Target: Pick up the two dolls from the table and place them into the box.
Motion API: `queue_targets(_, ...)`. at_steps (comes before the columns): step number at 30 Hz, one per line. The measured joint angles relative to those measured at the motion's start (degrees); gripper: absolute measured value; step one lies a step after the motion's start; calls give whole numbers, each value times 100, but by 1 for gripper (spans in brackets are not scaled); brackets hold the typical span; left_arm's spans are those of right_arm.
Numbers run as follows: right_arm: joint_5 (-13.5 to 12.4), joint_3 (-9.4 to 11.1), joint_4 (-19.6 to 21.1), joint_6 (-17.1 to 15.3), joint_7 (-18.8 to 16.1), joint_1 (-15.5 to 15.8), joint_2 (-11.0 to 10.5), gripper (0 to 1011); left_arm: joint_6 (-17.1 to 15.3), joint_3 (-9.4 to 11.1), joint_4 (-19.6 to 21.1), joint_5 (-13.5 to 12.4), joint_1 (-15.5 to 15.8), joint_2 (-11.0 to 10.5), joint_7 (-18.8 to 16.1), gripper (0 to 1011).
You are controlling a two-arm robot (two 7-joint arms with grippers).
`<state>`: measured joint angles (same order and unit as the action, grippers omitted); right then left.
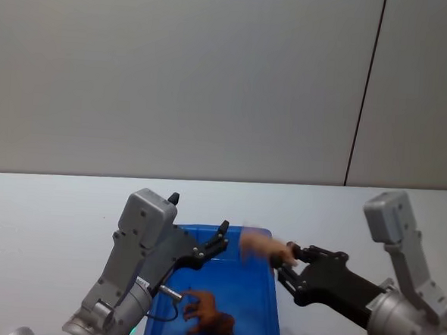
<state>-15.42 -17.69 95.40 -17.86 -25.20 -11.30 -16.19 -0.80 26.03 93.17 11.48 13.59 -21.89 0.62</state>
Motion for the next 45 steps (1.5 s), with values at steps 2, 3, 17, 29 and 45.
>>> queue_targets(2,16,-23,-63,-54,-39,-55,43,373,0,0,0,0,0,0,0,1001)
queue_targets(3,31,-45,-129,-97,-64,-114,92,393,0,0,0,0,0,0,0,1001)
queue_targets(17,71,-95,-461,-220,-152,-331,210,823,0,0,0,0,0,0,0,1001)
queue_targets(29,-149,139,-329,-70,-146,-55,-187,1001,0,0,0,0,0,0,0,1001)
queue_targets(45,-382,378,-154,159,-10,332,-623,1001,-148,-47,93,-73,-60,-87,-78,1001)
